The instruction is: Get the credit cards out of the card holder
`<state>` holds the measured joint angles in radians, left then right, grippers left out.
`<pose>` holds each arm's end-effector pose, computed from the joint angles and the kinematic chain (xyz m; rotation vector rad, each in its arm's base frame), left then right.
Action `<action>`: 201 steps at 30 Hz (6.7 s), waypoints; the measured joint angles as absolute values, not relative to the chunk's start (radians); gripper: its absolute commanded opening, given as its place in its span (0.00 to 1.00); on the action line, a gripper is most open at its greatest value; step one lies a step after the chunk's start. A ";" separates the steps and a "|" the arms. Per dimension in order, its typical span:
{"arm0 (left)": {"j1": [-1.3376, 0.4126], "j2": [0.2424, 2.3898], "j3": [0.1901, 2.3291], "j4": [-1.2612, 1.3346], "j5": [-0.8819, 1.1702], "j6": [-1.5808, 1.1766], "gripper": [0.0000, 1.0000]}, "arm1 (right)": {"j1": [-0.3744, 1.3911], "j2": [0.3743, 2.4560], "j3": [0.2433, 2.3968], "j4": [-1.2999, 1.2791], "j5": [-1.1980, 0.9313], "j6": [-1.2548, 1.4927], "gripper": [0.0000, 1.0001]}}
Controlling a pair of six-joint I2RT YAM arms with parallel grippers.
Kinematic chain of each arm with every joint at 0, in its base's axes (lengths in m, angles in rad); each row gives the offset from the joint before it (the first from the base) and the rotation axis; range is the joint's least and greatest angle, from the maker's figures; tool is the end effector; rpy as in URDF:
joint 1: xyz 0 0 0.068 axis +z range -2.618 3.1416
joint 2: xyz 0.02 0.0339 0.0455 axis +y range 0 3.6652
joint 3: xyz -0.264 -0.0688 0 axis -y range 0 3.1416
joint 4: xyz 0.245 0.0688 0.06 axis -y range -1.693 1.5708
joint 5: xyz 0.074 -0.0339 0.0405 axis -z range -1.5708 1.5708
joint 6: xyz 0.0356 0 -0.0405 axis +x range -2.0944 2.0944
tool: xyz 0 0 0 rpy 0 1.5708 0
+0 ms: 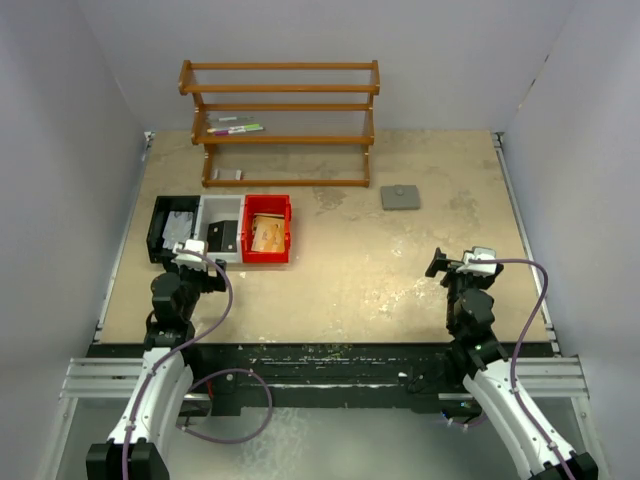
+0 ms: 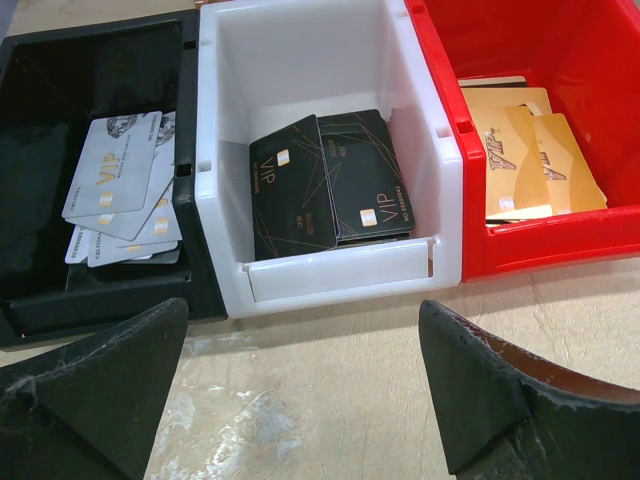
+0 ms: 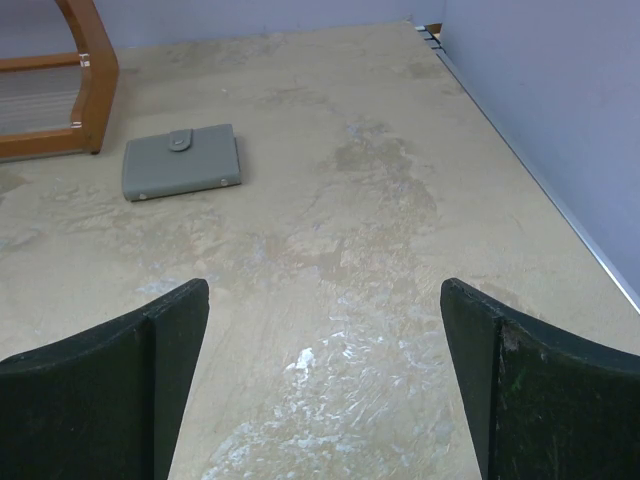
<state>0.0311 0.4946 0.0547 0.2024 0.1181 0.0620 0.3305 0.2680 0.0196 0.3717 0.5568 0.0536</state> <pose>0.1412 0.0002 0.1630 0.1118 1.8033 -0.0405 0.1206 0.0215 0.1942 0.2545 1.4446 -0.0901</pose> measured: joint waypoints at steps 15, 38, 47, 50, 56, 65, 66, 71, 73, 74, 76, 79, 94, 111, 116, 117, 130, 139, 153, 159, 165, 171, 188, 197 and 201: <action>0.031 0.491 0.055 0.202 0.119 0.062 0.99 | 0.331 0.288 0.020 0.377 0.591 0.065 1.00; 0.031 0.954 0.999 -0.490 0.352 0.192 0.99 | 0.330 0.517 0.533 0.125 0.651 0.447 1.00; 0.042 1.167 1.076 -0.600 0.290 0.202 0.96 | 0.330 0.991 0.721 0.215 0.482 0.471 1.00; 0.051 1.215 1.076 -0.601 0.254 0.218 0.88 | 0.330 1.146 0.797 0.250 0.448 0.471 1.00; 0.072 1.305 1.071 -0.538 0.167 0.279 0.80 | 0.329 1.401 0.918 0.262 0.428 0.463 1.00; 0.140 1.406 1.061 -0.496 0.165 0.328 0.82 | 0.301 1.829 1.298 0.175 0.453 0.432 1.00; 0.147 1.406 1.061 -0.499 0.172 0.334 0.83 | 0.291 1.871 1.331 0.158 0.453 0.432 1.00; 0.164 1.406 1.061 -0.512 0.205 0.353 0.86 | 0.234 2.037 1.437 0.087 0.434 0.442 1.00; 0.167 1.404 1.061 -0.520 0.216 0.360 0.87 | 0.215 2.072 1.448 0.063 0.423 0.447 1.00; 0.168 1.402 1.060 -0.523 0.221 0.362 0.90 | 0.207 2.089 1.455 0.046 0.419 0.449 1.00; 0.170 1.398 1.060 -0.531 0.231 0.364 1.00 | 0.194 2.116 1.473 0.020 0.414 0.450 1.00; 0.170 1.389 1.060 -0.542 0.240 0.366 0.99 | 0.188 2.160 1.527 -0.018 0.399 0.446 0.99; 0.182 1.388 1.052 -0.544 0.234 0.382 0.97 | 0.196 2.088 1.424 -0.068 0.291 0.443 0.79; 0.183 1.504 1.053 -0.487 0.230 0.376 0.81 | 0.533 1.648 0.889 0.010 0.270 0.636 0.82; 0.182 1.577 1.074 -0.466 0.231 0.355 0.65 | 0.638 1.648 0.884 0.025 0.268 0.671 0.85; 0.182 1.594 1.082 -0.462 0.232 0.350 0.59 | 0.654 1.648 0.884 0.029 0.268 0.675 0.85; 0.065 1.654 1.103 -0.436 0.208 0.227 0.37 | 0.716 1.415 0.763 0.075 0.264 0.688 0.89; -0.033 1.640 1.095 -0.435 0.168 0.044 0.33 | 0.815 1.465 0.693 0.086 0.270 0.716 0.96; -0.048 1.569 1.032 -0.454 0.040 -0.178 0.31 | 0.811 1.653 0.915 -0.045 0.421 0.688 1.00; -0.042 1.555 1.022 -0.467 0.030 -0.202 0.30 | 0.812 1.687 0.915 -0.023 0.436 0.651 0.96; -0.041 1.555 1.022 -0.468 0.036 -0.220 0.30 | 0.855 1.653 0.848 0.050 0.441 0.630 0.93; -0.042 1.557 1.025 -0.468 0.041 -0.246 0.29 | 1.043 1.653 0.834 0.076 0.453 0.649 0.92; -0.232 1.642 1.106 -0.450 0.041 -0.300 0.26 | 1.211 1.647 0.831 0.064 0.473 0.783 1.00; -0.258 1.677 1.158 -0.448 0.067 -0.357 0.86 | 1.212 1.465 0.757 -0.017 0.413 0.775 1.00; -0.258 1.649 1.198 -0.466 0.134 -0.367 0.99 | 1.209 1.390 0.756 0.013 0.334 0.611 1.00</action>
<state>-0.2577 1.6489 1.1980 -0.4656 0.1337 -0.3668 1.2091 1.3899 0.7563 0.0132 0.3340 0.6113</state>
